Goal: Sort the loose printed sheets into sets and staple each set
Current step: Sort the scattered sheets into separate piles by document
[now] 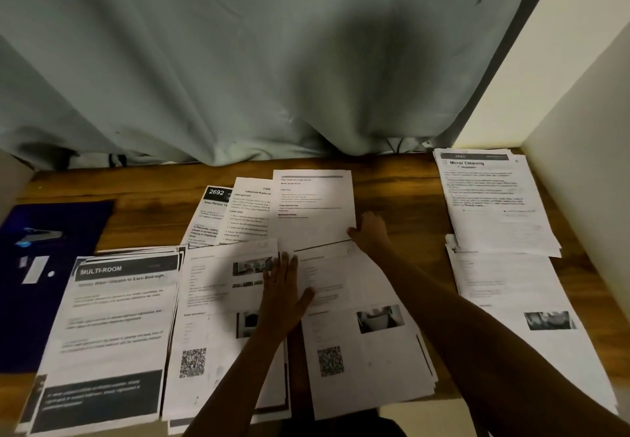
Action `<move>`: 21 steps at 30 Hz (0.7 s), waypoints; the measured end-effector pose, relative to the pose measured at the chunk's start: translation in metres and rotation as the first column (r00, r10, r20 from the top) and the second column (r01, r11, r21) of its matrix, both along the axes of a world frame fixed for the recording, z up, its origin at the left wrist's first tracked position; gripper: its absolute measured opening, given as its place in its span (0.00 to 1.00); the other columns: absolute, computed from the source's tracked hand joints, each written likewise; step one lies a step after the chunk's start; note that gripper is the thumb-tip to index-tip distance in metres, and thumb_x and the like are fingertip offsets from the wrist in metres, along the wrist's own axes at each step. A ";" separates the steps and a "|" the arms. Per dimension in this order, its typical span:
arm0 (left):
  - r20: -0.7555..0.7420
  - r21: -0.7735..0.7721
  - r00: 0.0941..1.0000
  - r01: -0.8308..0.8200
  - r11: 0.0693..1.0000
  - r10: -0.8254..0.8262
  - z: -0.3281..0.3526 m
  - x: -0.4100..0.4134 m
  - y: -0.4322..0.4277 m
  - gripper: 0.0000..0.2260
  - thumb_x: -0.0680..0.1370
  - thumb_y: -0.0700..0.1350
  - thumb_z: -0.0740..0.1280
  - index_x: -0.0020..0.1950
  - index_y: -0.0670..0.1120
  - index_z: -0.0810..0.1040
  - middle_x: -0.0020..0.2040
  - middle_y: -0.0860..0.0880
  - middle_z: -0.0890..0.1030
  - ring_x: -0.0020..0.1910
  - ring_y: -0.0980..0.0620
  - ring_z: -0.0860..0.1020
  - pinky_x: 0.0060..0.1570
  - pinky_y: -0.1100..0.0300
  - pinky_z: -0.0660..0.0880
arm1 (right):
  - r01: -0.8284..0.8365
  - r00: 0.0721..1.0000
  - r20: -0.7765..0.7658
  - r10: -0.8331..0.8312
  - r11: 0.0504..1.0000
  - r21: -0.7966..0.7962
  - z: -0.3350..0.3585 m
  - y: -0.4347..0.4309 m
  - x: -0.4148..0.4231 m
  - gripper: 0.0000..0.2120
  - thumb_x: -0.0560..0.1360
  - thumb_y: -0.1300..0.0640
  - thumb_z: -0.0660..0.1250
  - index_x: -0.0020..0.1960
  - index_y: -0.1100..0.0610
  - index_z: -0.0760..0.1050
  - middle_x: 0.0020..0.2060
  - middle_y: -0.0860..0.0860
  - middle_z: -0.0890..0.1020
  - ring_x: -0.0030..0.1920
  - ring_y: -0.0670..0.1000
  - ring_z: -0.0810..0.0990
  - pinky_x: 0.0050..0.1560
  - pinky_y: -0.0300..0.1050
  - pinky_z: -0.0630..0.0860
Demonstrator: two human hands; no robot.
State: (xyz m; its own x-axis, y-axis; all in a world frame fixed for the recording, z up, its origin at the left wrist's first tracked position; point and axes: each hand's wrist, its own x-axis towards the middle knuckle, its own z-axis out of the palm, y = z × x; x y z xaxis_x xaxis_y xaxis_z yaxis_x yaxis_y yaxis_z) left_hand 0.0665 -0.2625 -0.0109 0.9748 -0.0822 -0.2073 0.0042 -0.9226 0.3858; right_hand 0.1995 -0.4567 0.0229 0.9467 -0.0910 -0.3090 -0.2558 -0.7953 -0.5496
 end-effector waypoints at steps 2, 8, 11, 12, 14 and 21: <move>-0.022 0.025 1.000 0.012 1.000 -0.011 0.003 0.007 0.006 0.48 0.66 0.75 0.38 0.77 0.45 0.42 0.74 0.47 0.37 0.74 0.46 0.36 0.68 0.54 0.29 | 0.019 0.998 -0.051 -0.020 1.000 -0.023 -0.002 0.006 0.007 0.27 0.75 0.51 0.68 0.66 0.65 0.64 0.62 0.60 0.70 0.61 0.58 0.71 0.60 0.49 0.72; -0.102 0.078 0.993 0.061 0.995 -0.053 0.003 0.018 0.015 0.48 0.64 0.73 0.37 0.77 0.45 0.41 0.78 0.42 0.42 0.76 0.42 0.41 0.67 0.53 0.30 | 0.133 0.989 -0.061 -0.136 0.990 -0.049 -0.007 0.023 0.012 0.36 0.69 0.55 0.75 0.68 0.64 0.60 0.64 0.62 0.67 0.62 0.59 0.72 0.62 0.49 0.73; -0.118 0.101 0.990 0.084 0.991 -0.072 0.003 0.019 0.016 0.50 0.62 0.74 0.34 0.77 0.45 0.39 0.78 0.43 0.40 0.76 0.43 0.39 0.67 0.53 0.29 | 0.224 0.971 -0.088 -0.224 0.975 -0.013 -0.008 0.028 0.014 0.36 0.67 0.59 0.76 0.67 0.64 0.60 0.62 0.61 0.69 0.61 0.58 0.73 0.60 0.49 0.75; -0.118 0.100 0.990 0.085 0.991 -0.073 0.002 0.019 0.016 0.48 0.64 0.73 0.35 0.77 0.45 0.39 0.78 0.43 0.40 0.76 0.43 0.39 0.67 0.53 0.30 | 0.262 0.961 -0.099 -0.258 0.965 0.028 -0.008 0.029 0.016 0.35 0.67 0.61 0.76 0.66 0.64 0.60 0.62 0.61 0.70 0.61 0.59 0.73 0.60 0.51 0.75; -0.120 0.099 0.990 0.089 0.991 -0.077 0.002 0.019 0.016 0.45 0.67 0.71 0.38 0.77 0.45 0.40 0.78 0.43 0.41 0.76 0.43 0.39 0.68 0.53 0.30 | 0.320 0.944 -0.113 -0.310 0.943 0.093 -0.008 0.029 0.018 0.30 0.68 0.64 0.75 0.64 0.65 0.63 0.60 0.61 0.73 0.61 0.60 0.74 0.60 0.53 0.75; -0.117 0.108 0.989 0.106 0.989 -0.093 0.005 0.021 0.018 0.36 0.79 0.62 0.54 0.77 0.45 0.39 0.77 0.43 0.39 0.76 0.43 0.38 0.71 0.51 0.33 | 0.379 0.919 0.003 -0.394 0.885 0.269 0.006 0.025 0.029 0.11 0.75 0.61 0.68 0.54 0.66 0.76 0.52 0.59 0.80 0.52 0.57 0.80 0.48 0.43 0.75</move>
State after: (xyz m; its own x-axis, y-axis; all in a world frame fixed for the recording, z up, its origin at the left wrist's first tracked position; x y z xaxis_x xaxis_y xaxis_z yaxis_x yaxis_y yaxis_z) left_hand 0.0872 -0.2447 -0.0062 0.9333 -0.1476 -0.3273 -0.0530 -0.9582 0.2810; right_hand 0.2286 -0.4317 0.0291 0.8694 -0.3775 -0.3188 -0.4763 -0.4682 -0.7443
